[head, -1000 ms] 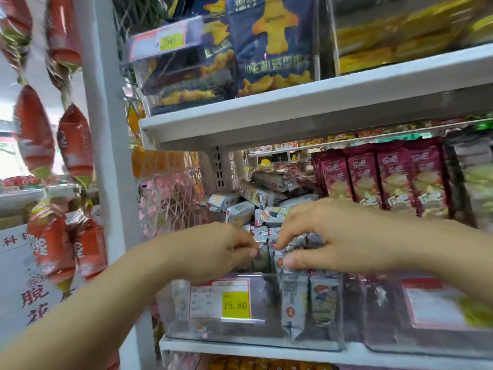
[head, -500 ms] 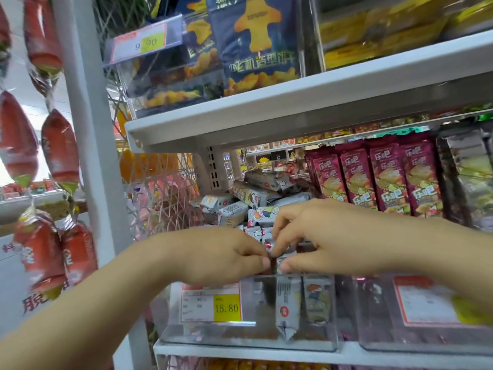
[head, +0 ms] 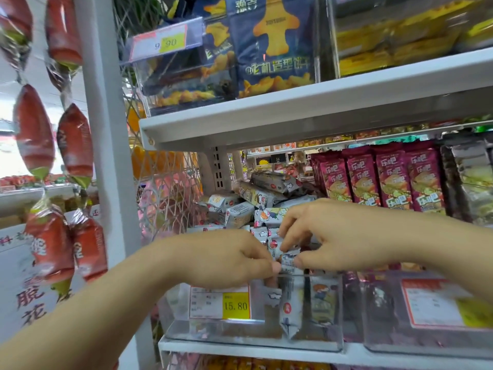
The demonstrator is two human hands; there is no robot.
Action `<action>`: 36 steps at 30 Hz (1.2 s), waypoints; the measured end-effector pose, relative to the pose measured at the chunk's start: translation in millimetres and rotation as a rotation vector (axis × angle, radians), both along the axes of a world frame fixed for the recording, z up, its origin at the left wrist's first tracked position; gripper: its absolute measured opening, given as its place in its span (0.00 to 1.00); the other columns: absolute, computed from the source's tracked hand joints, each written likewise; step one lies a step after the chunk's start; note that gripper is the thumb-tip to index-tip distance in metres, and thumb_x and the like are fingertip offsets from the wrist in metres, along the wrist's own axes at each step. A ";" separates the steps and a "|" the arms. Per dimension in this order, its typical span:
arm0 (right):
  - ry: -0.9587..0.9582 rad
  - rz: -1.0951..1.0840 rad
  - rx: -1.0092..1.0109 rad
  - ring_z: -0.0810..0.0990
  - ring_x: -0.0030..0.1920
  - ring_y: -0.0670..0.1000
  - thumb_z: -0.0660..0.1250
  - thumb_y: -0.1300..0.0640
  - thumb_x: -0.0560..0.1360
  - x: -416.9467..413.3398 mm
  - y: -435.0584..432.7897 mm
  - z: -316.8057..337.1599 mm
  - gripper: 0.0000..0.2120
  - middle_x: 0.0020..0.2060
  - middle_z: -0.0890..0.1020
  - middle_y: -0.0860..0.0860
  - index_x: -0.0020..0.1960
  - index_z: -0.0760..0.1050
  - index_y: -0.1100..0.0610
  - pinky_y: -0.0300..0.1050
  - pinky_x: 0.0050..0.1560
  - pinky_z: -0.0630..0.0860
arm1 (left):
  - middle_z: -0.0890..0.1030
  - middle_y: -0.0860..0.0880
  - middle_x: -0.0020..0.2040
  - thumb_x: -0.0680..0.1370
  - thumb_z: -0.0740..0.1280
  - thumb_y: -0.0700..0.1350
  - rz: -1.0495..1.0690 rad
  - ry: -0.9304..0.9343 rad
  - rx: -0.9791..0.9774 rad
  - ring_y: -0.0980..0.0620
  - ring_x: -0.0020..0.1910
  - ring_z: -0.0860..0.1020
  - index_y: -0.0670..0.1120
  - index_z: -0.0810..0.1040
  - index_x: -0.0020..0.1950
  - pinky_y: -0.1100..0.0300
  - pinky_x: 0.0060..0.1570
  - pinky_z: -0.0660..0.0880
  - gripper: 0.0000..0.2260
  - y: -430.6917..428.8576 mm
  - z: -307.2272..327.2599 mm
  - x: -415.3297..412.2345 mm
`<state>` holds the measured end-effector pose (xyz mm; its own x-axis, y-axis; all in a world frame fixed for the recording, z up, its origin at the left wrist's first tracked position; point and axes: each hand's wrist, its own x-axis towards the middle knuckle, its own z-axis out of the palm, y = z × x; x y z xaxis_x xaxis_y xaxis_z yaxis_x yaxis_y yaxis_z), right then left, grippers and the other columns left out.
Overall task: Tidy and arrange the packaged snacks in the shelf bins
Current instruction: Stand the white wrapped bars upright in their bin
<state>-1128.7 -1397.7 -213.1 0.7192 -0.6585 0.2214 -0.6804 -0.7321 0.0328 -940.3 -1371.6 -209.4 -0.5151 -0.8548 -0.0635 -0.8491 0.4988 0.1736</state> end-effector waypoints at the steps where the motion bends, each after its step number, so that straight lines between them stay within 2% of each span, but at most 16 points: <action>1: -0.004 -0.009 -0.001 0.72 0.50 0.35 0.64 0.46 0.77 0.2 0.3 0.1 0.14 0.60 0.72 0.37 0.61 0.78 0.46 0.27 0.48 0.66 | 0.72 0.55 0.27 0.81 0.57 0.56 0.014 -0.004 -0.012 0.63 0.27 0.69 0.51 0.77 0.39 0.72 0.31 0.65 0.16 -0.7 -0.6 1.0; 3: -0.007 -0.031 0.004 0.70 0.45 0.33 0.63 0.44 0.77 1.6 -0.3 0.7 0.15 0.60 0.73 0.38 0.60 0.78 0.47 0.28 0.47 0.66 | 0.72 0.57 0.29 0.80 0.58 0.58 0.039 -0.019 -0.029 0.61 0.29 0.69 0.47 0.79 0.48 0.71 0.31 0.66 0.17 -2.2 -1.2 3.9; 5: -0.010 -0.050 0.017 0.68 0.40 0.30 0.63 0.44 0.77 4.6 -1.2 2.5 0.15 0.59 0.74 0.39 0.59 0.79 0.48 0.24 0.42 0.64 | 0.74 0.59 0.31 0.79 0.61 0.58 0.043 -0.012 -0.035 0.63 0.29 0.70 0.50 0.80 0.50 0.71 0.31 0.66 0.14 -0.9 1.3 6.4; 7: -0.001 -0.066 0.031 0.69 0.39 0.31 0.64 0.44 0.76 8.1 -1.7 5.2 0.14 0.57 0.77 0.40 0.57 0.80 0.48 0.25 0.42 0.65 | 0.75 0.61 0.30 0.78 0.63 0.57 0.018 0.013 -0.043 0.64 0.28 0.70 0.52 0.80 0.49 0.71 0.31 0.66 0.11 2.2 5.8 7.5; 10: 0.022 -0.087 0.051 0.75 0.44 0.37 0.66 0.42 0.75 11.9 -1.3 9.9 0.13 0.53 0.80 0.43 0.51 0.82 0.48 0.35 0.48 0.73 | 0.72 0.66 0.23 0.77 0.67 0.52 -0.008 0.050 -0.030 0.66 0.24 0.69 0.51 0.78 0.48 0.73 0.27 0.63 0.06 4.4 9.9 8.6; 13: 0.045 -0.107 0.064 0.77 0.48 0.43 0.66 0.39 0.72 16.3 -2.5 11.7 0.15 0.50 0.80 0.46 0.48 0.82 0.49 0.45 0.52 0.76 | 0.71 0.66 0.22 0.77 0.68 0.51 -0.019 0.078 -0.003 0.65 0.23 0.68 0.50 0.78 0.48 0.73 0.26 0.62 0.05 4.8 10.8 8.9; 16: 0.064 -0.114 0.042 0.78 0.48 0.47 0.66 0.37 0.71 21.8 -7.0 9.4 0.18 0.49 0.80 0.48 0.45 0.81 0.51 0.49 0.50 0.77 | 0.71 0.65 0.22 0.77 0.67 0.51 -0.010 0.082 -0.011 0.65 0.24 0.68 0.52 0.77 0.46 0.72 0.26 0.62 0.04 2.2 11.1 10.6; 19: 0.081 -0.110 0.027 0.77 0.46 0.46 0.66 0.37 0.72 24.7 -9.0 9.0 0.17 0.48 0.79 0.47 0.47 0.79 0.50 0.47 0.48 0.76 | 0.75 0.63 0.28 0.78 0.66 0.51 0.020 0.085 -0.058 0.64 0.27 0.71 0.55 0.75 0.43 0.73 0.28 0.64 0.04 -1.8 11.6 12.6; 21: 0.081 -0.079 0.059 0.76 0.48 0.44 0.66 0.38 0.72 24.4 -8.9 10.7 0.15 0.50 0.77 0.45 0.50 0.79 0.47 0.47 0.51 0.76 | 0.78 0.59 0.33 0.79 0.65 0.51 0.069 0.122 -0.118 0.64 0.30 0.75 0.54 0.74 0.43 0.72 0.30 0.67 0.05 -5.3 11.8 15.0; 25: 0.129 -0.059 0.109 0.75 0.55 0.45 0.68 0.37 0.70 21.9 -9.3 14.7 0.20 0.56 0.77 0.45 0.56 0.78 0.47 0.45 0.57 0.74 | 0.79 0.59 0.31 0.80 0.62 0.49 0.115 0.192 -0.189 0.66 0.25 0.74 0.51 0.72 0.44 0.72 0.26 0.65 0.06 -6.4 11.4 14.5; 28: 0.164 -0.060 0.078 0.72 0.54 0.42 0.71 0.40 0.70 22.5 -11.4 15.5 0.19 0.59 0.75 0.44 0.56 0.78 0.47 0.36 0.49 0.70 | 0.82 0.55 0.35 0.81 0.62 0.47 0.119 0.213 -0.163 0.65 0.22 0.73 0.49 0.71 0.44 0.72 0.23 0.63 0.06 -6.6 9.7 13.3; 30: 0.146 -0.057 0.064 0.72 0.53 0.42 0.72 0.42 0.70 22.8 -10.8 16.1 0.17 0.61 0.74 0.44 0.55 0.79 0.48 0.36 0.48 0.70 | 0.82 0.54 0.36 0.81 0.62 0.48 0.120 0.223 -0.158 0.65 0.24 0.74 0.49 0.71 0.44 0.72 0.24 0.63 0.06 -8.9 7.7 15.3; 33: 0.069 -0.060 0.033 0.73 0.55 0.41 0.72 0.43 0.70 19.4 -6.2 23.6 0.15 0.57 0.75 0.41 0.53 0.79 0.47 0.39 0.55 0.72 | 0.81 0.53 0.35 0.80 0.62 0.48 0.121 0.232 -0.150 0.64 0.32 0.80 0.50 0.71 0.45 0.70 0.28 0.67 0.05 -13.6 4.1 17.1; 36: -0.067 -0.058 0.001 0.75 0.46 0.36 0.72 0.44 0.69 10.7 -1.2 38.7 0.09 0.44 0.77 0.37 0.47 0.76 0.43 0.31 0.46 0.72 | 0.79 0.55 0.36 0.81 0.62 0.48 0.114 0.206 -0.135 0.63 0.33 0.80 0.50 0.71 0.45 0.69 0.28 0.66 0.06 -18.0 -0.5 14.3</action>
<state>-1118.0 -1398.9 -174.5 0.6632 -0.6992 0.2669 -0.7225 -0.6912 -0.0151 -926.1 -1389.7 -209.9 -0.4056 -0.9014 0.1515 -0.8548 0.4327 0.2864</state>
